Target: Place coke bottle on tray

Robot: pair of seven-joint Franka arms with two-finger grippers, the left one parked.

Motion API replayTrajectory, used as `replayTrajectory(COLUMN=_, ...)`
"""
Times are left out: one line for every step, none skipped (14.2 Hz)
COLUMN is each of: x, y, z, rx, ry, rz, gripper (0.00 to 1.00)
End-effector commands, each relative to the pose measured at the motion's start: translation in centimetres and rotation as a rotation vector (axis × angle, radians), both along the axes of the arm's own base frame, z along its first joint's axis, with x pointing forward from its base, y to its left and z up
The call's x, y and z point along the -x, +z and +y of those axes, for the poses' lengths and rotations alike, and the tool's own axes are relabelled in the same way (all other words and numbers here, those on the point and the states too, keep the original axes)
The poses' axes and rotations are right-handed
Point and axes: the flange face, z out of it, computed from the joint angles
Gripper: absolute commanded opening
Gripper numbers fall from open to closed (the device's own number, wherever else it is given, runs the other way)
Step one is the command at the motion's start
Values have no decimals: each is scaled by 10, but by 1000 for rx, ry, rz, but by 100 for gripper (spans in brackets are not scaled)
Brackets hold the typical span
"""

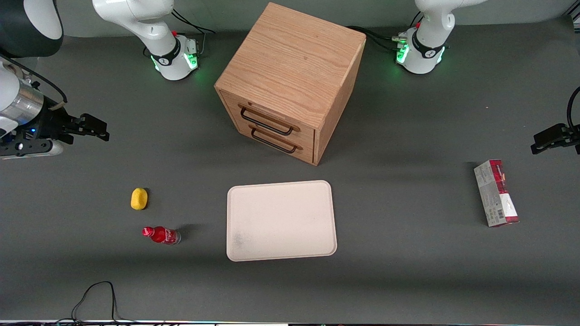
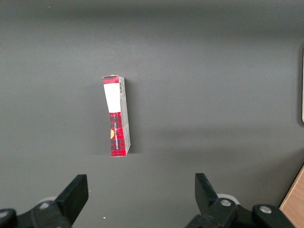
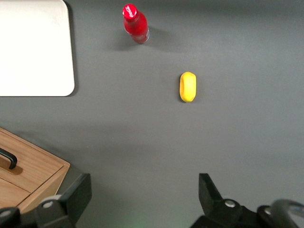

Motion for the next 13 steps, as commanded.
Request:
replayTrajectory(x=-1, y=2, z=-1, rx=-21, ry=11, rz=21, gripper=100)
replayTrajectory(x=-1, y=3, z=-2, rx=-22, ry=11, rz=25, gripper=100)
replayTrajectory(x=-1, y=8, z=-5, rx=-22, ry=7, rz=22, gripper=100)
replayTrajectory(x=1, y=7, z=-6, rx=-22, ry=6, rz=37, gripper=100)
replayTrajectory(x=2, y=8, z=-7, rx=-22, ry=6, rz=39, gripper=100)
replayTrajectory(x=3, y=9, z=-7, rx=-22, ry=5, rz=39, gripper=100)
replayTrajectory(x=2, y=10, z=-7, rx=-22, ry=5, rz=36, gripper=100)
replayTrajectory(x=3, y=12, z=-7, rx=-22, ry=3, rz=36, gripper=100)
replayTrajectory(x=3, y=12, z=-7, rx=-22, ry=2, rz=41, gripper=100)
replayTrajectory(x=4, y=12, z=-7, rx=-22, ry=3, rz=47, gripper=100)
replayTrajectory(x=4, y=14, z=-8, rx=-22, ry=1, rz=50, gripper=100)
replayTrajectory(x=5, y=18, z=-11, rx=-22, ry=-3, rz=54, gripper=100)
replayTrajectory(x=5, y=20, z=-13, rx=-22, ry=-6, rz=59, gripper=100)
